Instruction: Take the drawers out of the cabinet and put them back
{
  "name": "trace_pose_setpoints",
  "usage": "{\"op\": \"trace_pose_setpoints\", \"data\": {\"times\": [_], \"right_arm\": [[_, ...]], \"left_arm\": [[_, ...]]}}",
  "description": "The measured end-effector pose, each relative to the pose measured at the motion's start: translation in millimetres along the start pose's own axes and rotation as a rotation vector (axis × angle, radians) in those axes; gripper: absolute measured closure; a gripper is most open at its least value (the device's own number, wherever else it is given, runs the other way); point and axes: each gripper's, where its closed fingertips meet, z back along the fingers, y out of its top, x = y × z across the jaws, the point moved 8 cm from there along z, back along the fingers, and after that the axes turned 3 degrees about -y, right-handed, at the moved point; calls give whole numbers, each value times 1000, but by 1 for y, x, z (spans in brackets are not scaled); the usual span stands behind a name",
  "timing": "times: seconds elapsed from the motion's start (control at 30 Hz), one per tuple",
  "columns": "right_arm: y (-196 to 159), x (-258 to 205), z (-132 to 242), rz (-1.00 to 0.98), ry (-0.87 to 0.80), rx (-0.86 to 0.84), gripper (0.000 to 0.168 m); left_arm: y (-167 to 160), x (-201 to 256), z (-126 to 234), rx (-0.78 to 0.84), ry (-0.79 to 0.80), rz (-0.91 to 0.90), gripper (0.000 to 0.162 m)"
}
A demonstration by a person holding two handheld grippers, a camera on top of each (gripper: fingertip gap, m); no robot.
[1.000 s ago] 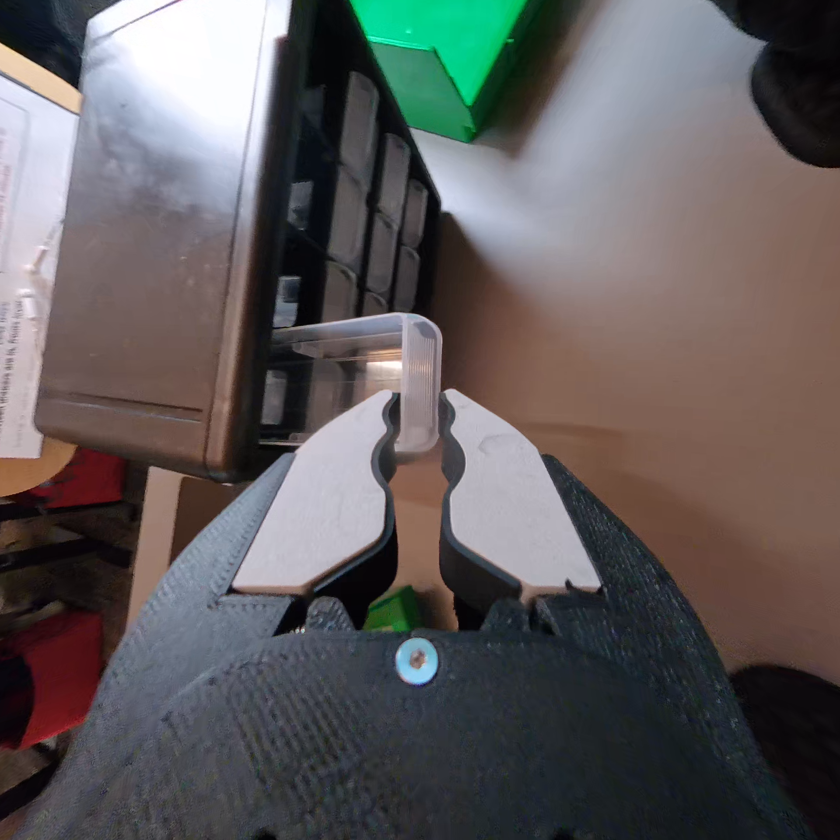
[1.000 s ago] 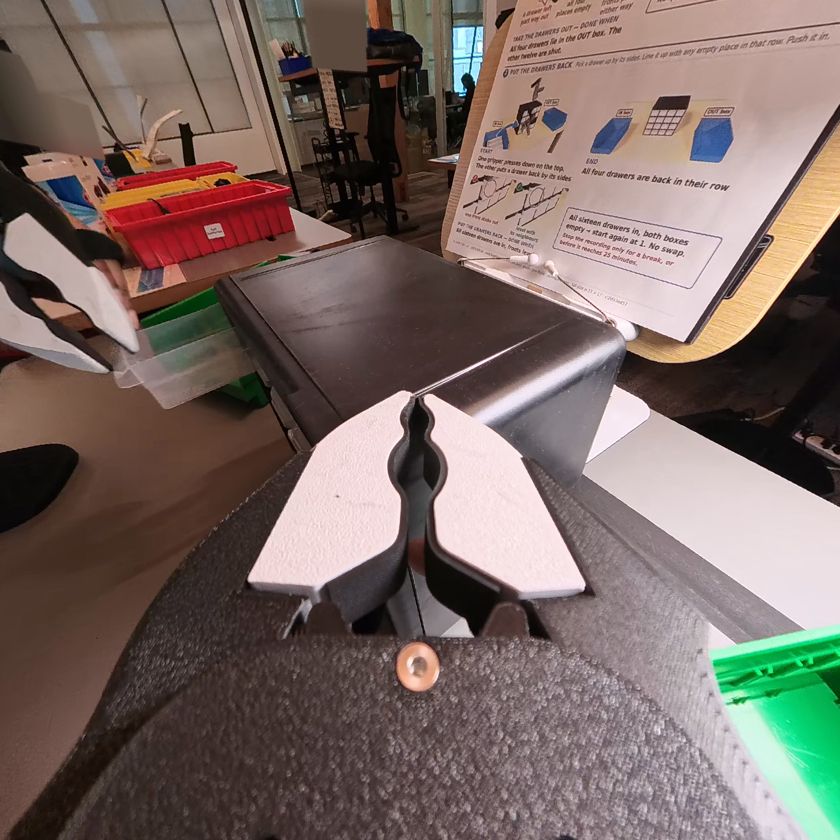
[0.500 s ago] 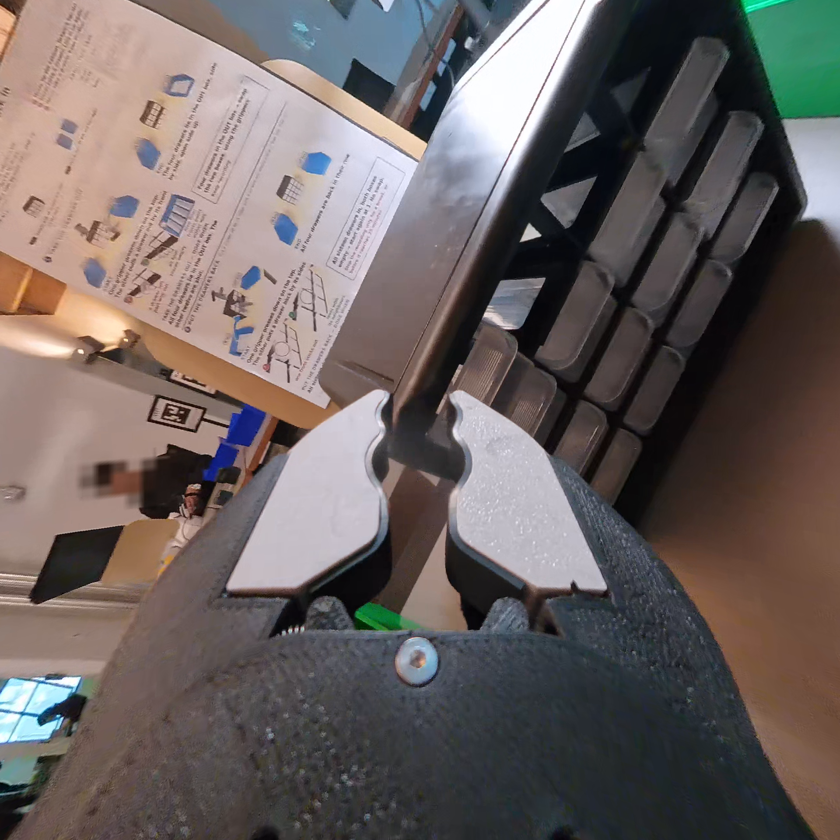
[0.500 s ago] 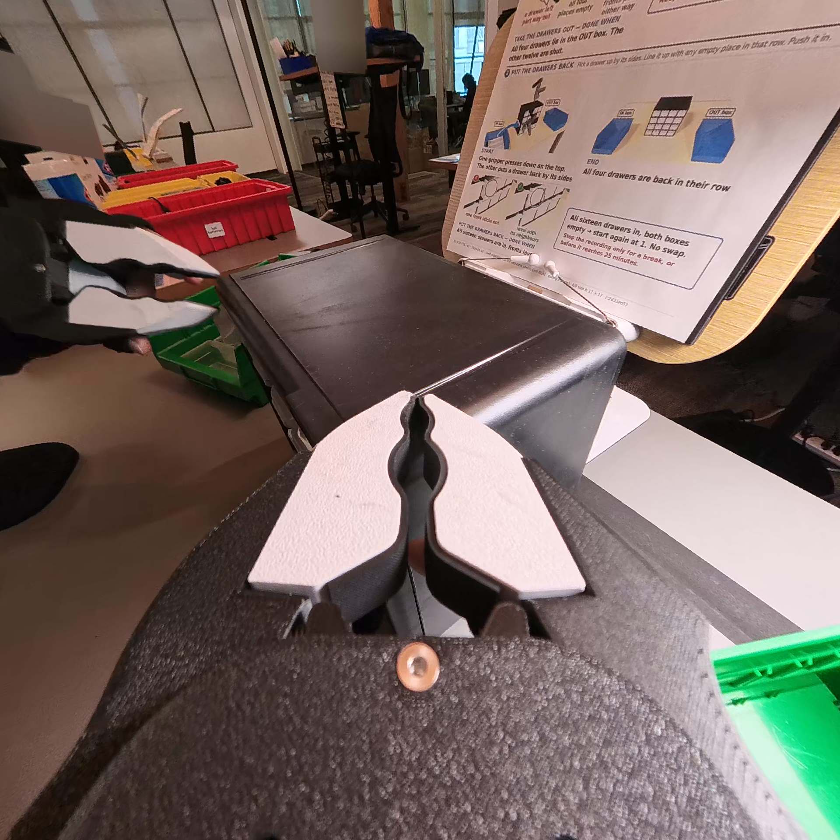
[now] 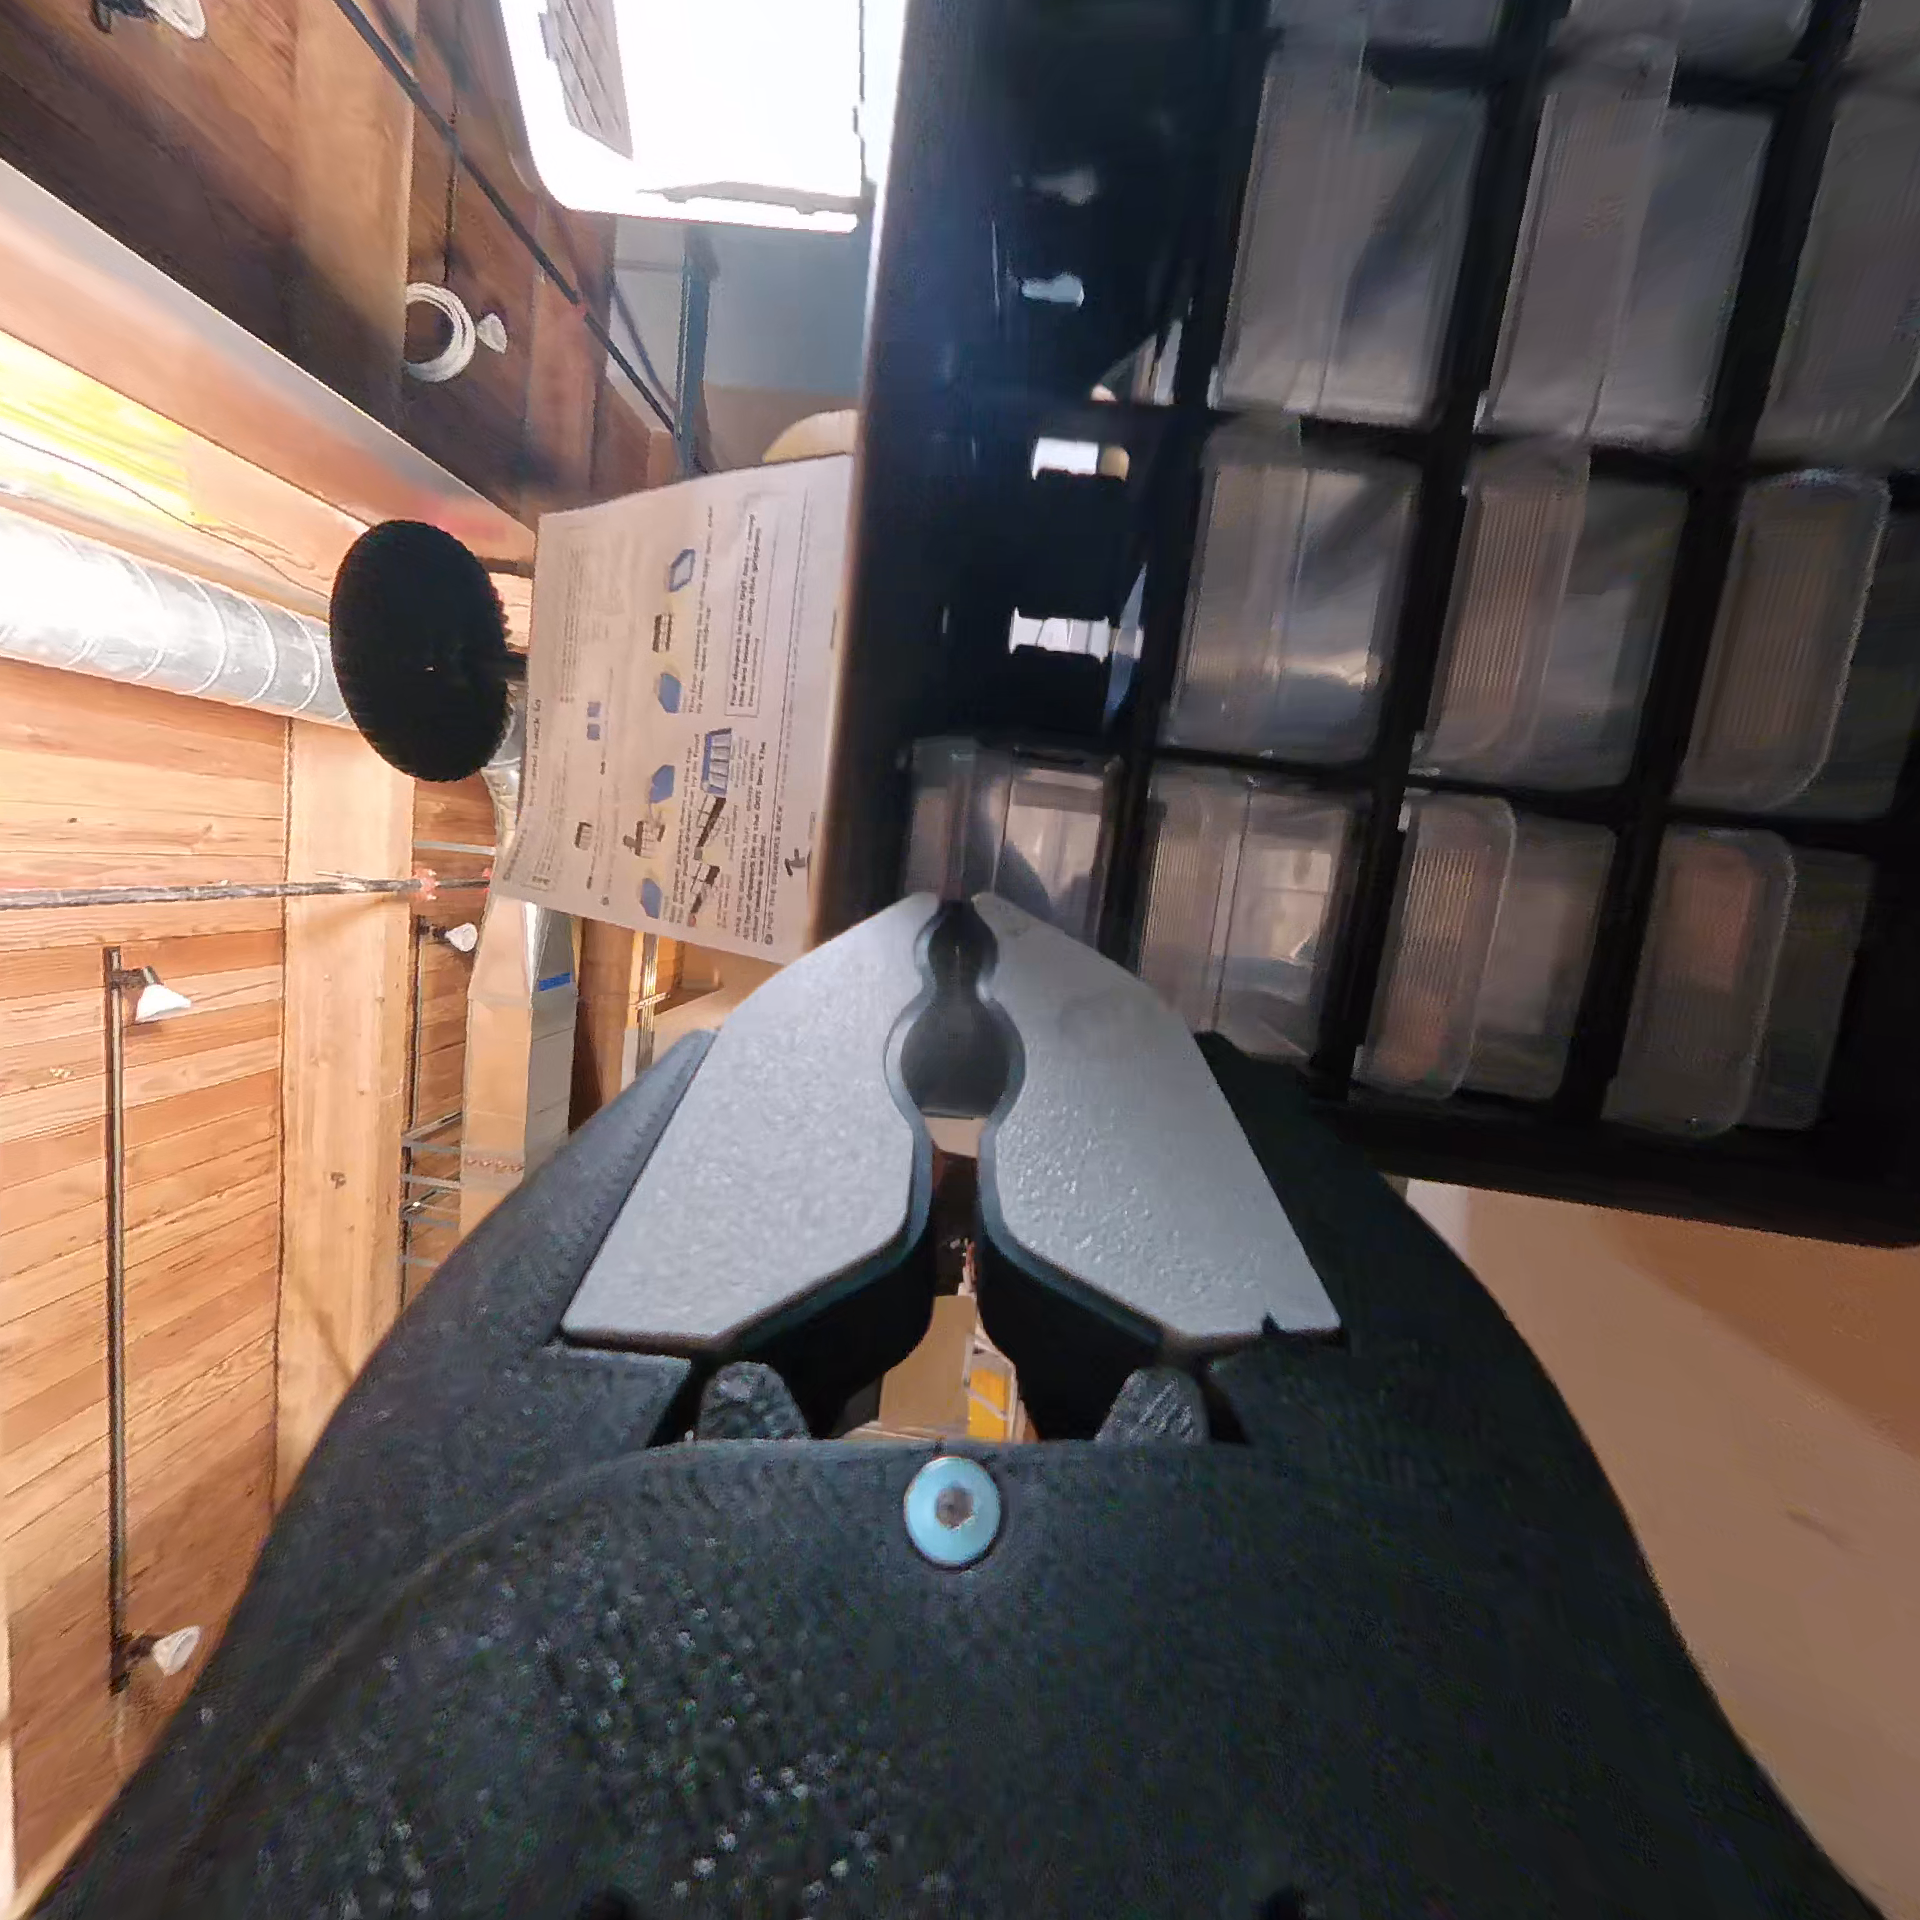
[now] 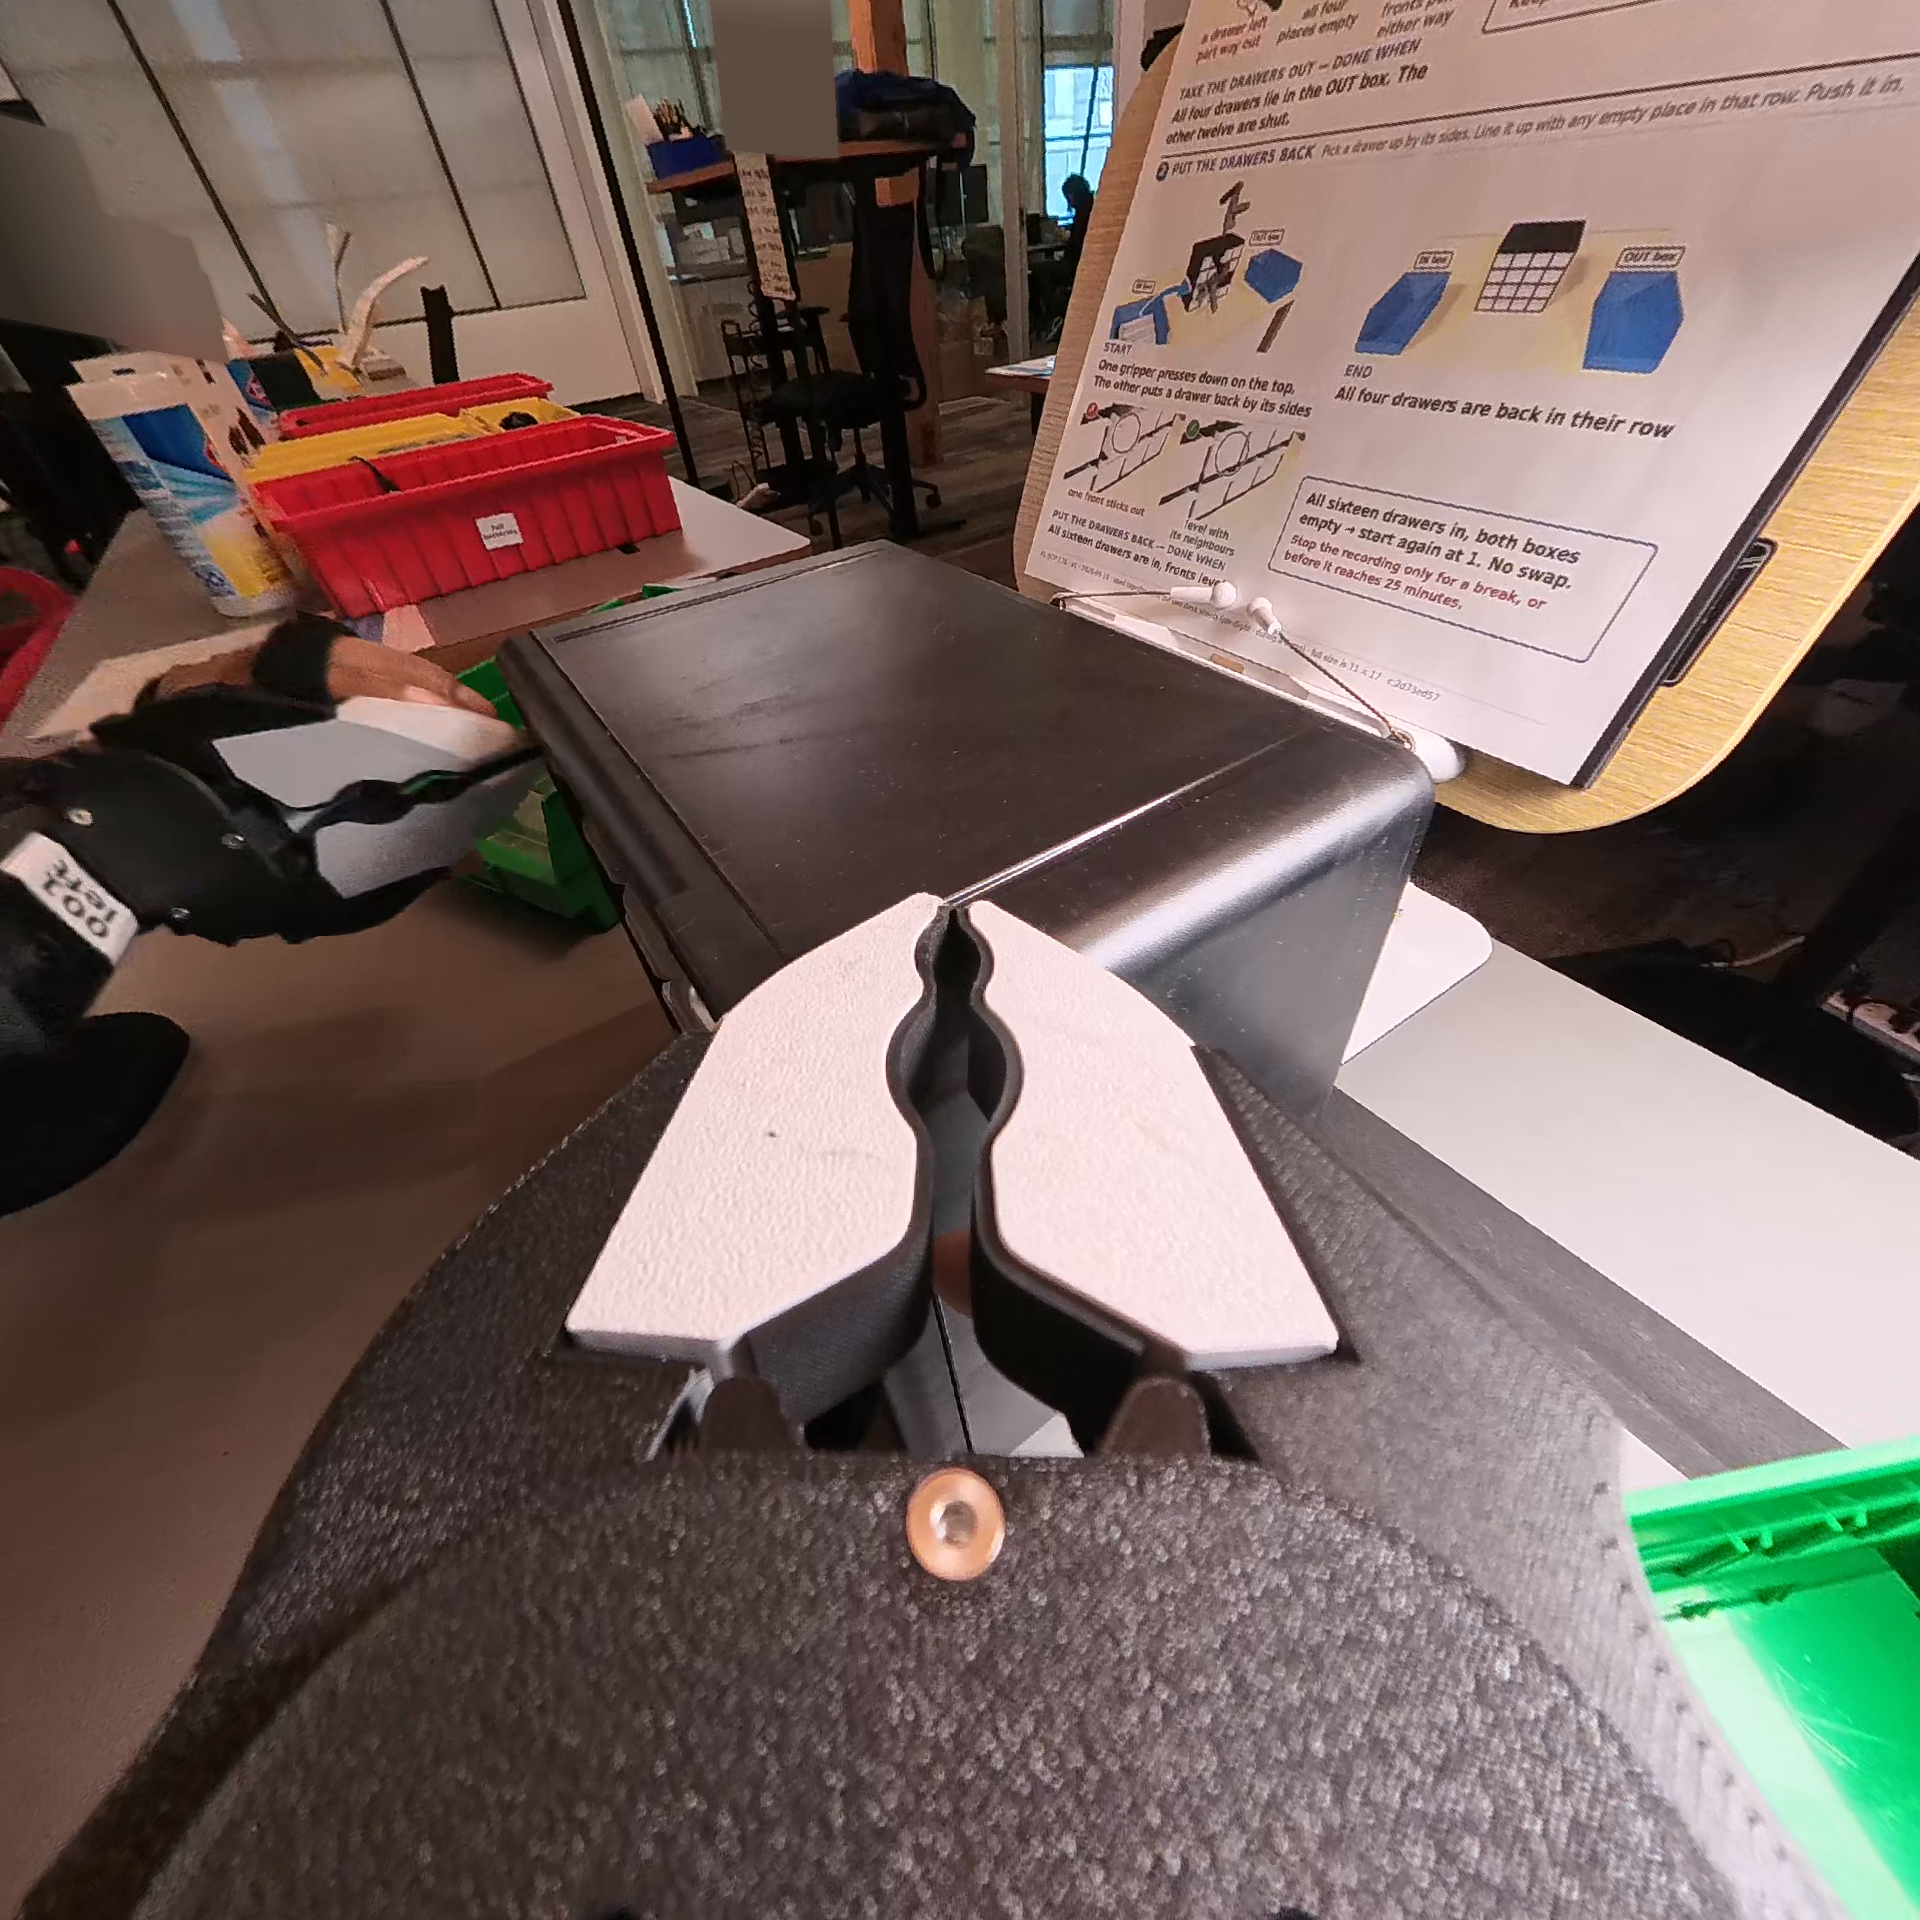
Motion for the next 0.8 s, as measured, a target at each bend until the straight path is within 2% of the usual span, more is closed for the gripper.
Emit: {"op": "trace_pose_setpoints", "data": {"times": [0.13,0.3,0.37,0.43,0.53,0.6,0.73,0.8], "right_arm": [[0,0,0,-4,6,2,168],[0,0,0,-4,7,2,168],[0,0,0,-3,8,2,168],[0,0,0,-5,9,2,168],[0,0,0,-9,10,4,168],[0,0,0,-10,9,5,168],[0,0,0,-9,6,5,168],[0,0,0,-11,7,7,168]], "left_arm": [[-1,1,-3,-29,-2,-17,162],[-1,-3,3,-13,-51,65,162],[-4,-9,10,17,-111,257,159],[-15,-22,19,48,-182,529,156],[-51,-44,26,24,-245,898,151],[-83,-53,29,-26,-288,1074,146],[-155,-59,32,-205,-361,1260,136],[-189,-55,33,-311,-429,1307,136]]}}
